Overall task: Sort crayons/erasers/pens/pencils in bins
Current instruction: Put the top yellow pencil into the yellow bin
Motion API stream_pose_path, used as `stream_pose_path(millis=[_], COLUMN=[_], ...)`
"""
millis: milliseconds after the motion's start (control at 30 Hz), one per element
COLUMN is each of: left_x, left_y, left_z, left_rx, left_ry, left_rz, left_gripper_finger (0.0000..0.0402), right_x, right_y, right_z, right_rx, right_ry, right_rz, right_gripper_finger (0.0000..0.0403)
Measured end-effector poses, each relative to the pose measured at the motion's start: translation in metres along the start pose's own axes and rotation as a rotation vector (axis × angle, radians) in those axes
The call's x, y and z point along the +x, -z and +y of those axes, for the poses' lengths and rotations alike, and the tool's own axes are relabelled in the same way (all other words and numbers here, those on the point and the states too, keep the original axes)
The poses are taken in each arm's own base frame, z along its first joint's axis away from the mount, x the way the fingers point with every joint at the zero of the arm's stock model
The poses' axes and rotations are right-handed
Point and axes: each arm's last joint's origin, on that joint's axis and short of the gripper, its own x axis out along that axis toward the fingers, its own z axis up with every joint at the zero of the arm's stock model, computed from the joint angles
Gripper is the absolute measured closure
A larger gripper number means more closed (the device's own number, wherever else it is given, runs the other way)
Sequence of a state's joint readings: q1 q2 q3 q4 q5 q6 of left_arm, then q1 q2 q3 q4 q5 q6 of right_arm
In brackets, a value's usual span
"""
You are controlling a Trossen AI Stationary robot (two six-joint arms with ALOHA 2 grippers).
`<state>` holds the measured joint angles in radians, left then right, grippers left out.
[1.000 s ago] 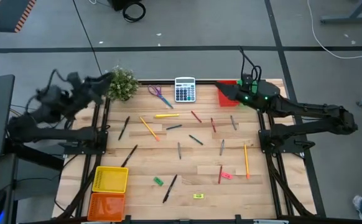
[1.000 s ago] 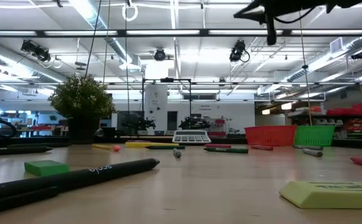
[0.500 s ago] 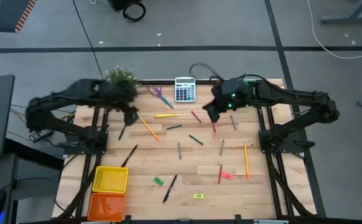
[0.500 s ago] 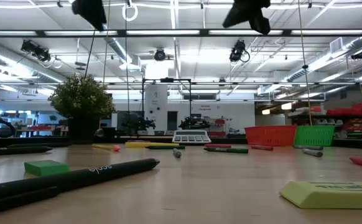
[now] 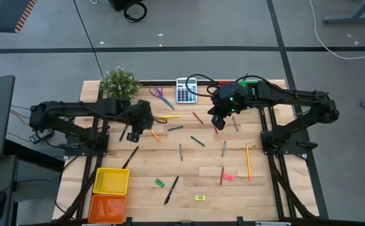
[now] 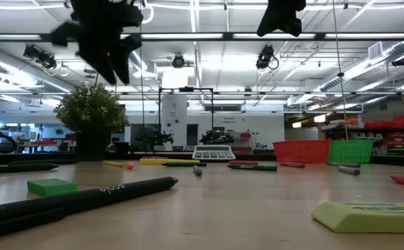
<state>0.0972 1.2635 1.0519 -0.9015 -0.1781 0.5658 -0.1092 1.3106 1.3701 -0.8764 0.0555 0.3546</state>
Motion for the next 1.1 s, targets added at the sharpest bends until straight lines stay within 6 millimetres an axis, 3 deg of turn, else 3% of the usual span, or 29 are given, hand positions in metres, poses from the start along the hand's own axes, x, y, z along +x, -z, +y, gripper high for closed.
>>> stream_pose_path(millis=[100,300,533,767,967,1100], left_x=[0.015,0.038,0.064,0.085,0.107,0.115], left_y=[0.004,0.007,-0.006,-0.025,-0.02,-0.019], left_z=[-0.007,-0.014,-0.016,-0.006,-0.006,-0.002], left_rx=[0.274,0.27,0.318,0.288,0.4,0.396], left_ry=[-0.008,-0.046,0.064,0.188,0.387,0.402], left_rz=[-0.004,-0.082,-0.118,-0.079,0.061,0.081], left_gripper_finger=[0.0249,0.0297,0.0327,0.0315,0.029,0.0267], right_x=[0.0,0.0,0.0,0.0,0.0,0.0], right_y=[0.0,0.002,0.004,0.003,0.003,0.002], right_z=[0.0,0.004,0.009,0.009,0.007,0.007], right_rx=[-0.001,0.029,0.048,0.107,0.107,0.109], right_ry=[0.001,-0.014,-0.022,-0.02,0.025,0.04], right_rz=[0.0,0.006,0.01,0.008,-0.015,-0.023], right_gripper_finger=[0.0393,0.0393,0.0393,0.0393,0.0393,0.0393])
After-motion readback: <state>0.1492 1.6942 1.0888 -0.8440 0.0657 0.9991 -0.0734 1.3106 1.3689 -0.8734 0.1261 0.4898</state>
